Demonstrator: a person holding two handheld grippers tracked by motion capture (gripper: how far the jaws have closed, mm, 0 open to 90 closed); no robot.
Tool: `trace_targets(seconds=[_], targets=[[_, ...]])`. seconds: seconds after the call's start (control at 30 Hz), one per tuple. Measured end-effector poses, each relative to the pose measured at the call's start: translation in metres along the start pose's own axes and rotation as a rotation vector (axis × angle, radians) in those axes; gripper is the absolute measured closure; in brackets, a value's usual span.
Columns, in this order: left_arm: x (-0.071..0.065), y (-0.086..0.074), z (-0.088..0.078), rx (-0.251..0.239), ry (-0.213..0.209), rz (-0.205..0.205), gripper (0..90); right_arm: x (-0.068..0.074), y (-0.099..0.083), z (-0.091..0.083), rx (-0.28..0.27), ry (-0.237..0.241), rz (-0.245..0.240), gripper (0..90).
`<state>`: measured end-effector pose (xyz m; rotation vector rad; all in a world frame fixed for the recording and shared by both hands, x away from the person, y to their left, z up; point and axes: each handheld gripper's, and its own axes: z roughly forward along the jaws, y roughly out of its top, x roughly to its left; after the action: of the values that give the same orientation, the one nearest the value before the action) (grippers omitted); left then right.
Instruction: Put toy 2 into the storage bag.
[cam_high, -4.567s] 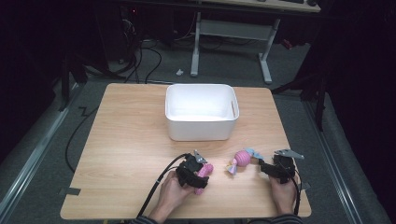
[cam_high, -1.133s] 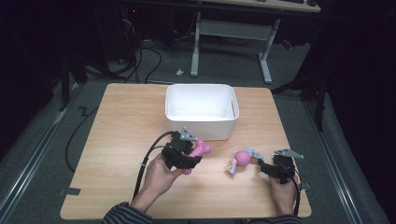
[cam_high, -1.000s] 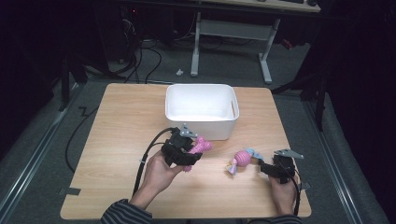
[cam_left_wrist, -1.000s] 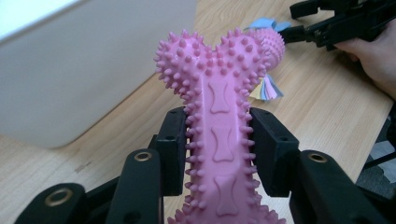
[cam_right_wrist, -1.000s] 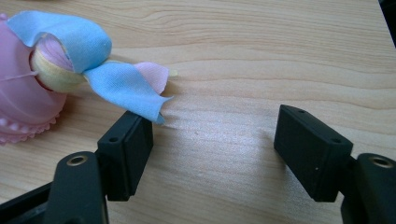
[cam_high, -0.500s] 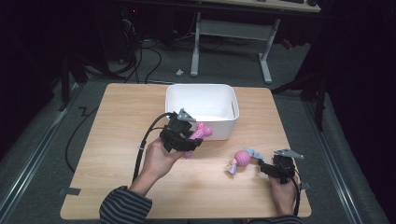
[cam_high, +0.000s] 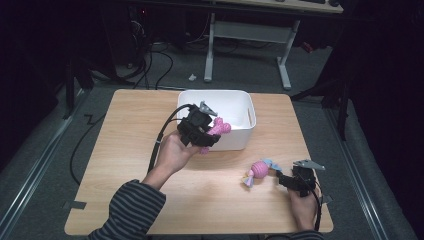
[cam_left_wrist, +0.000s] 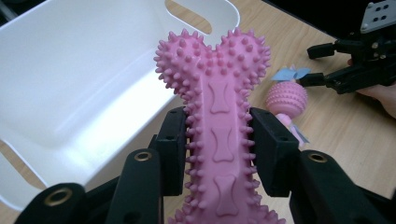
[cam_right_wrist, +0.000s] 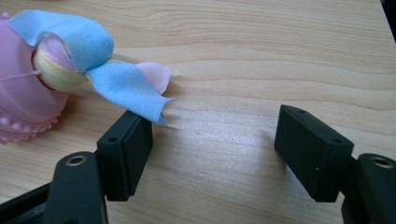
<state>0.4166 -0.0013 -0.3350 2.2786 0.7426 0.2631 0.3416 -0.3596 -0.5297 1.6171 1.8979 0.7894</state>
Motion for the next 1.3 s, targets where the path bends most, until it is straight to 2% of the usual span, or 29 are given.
trace_targets(seconds=[0.1,0.23,0.63,0.7,0.9,1.03,1.3], targets=[[0.002,0.008,0.003,0.003,-0.001,0.006,59.0,0.000,0.000,0.000,0.001,0.001,0.000,28.1],[0.007,0.020,0.004,-0.022,-0.001,-0.002,58.9,0.000,0.000,0.000,-0.001,0.004,-0.007,28.1],[0.019,0.044,0.016,-0.016,-0.014,0.024,59.1,0.000,0.000,0.000,-0.003,0.006,-0.007,28.1],[0.023,0.047,0.017,-0.016,-0.024,0.014,59.0,0.000,0.000,0.000,-0.003,0.006,-0.007,28.1],[0.034,0.050,0.026,-0.018,0.012,-0.015,59.0,0.000,0.000,0.000,-0.003,0.006,-0.008,28.1],[0.042,0.050,0.036,-0.021,0.014,-0.041,59.2,0.001,0.000,0.000,-0.002,0.008,-0.007,28.1],[0.052,0.051,0.055,-0.009,0.056,-0.060,59.1,0.001,0.000,0.000,0.000,0.009,-0.008,28.1]])
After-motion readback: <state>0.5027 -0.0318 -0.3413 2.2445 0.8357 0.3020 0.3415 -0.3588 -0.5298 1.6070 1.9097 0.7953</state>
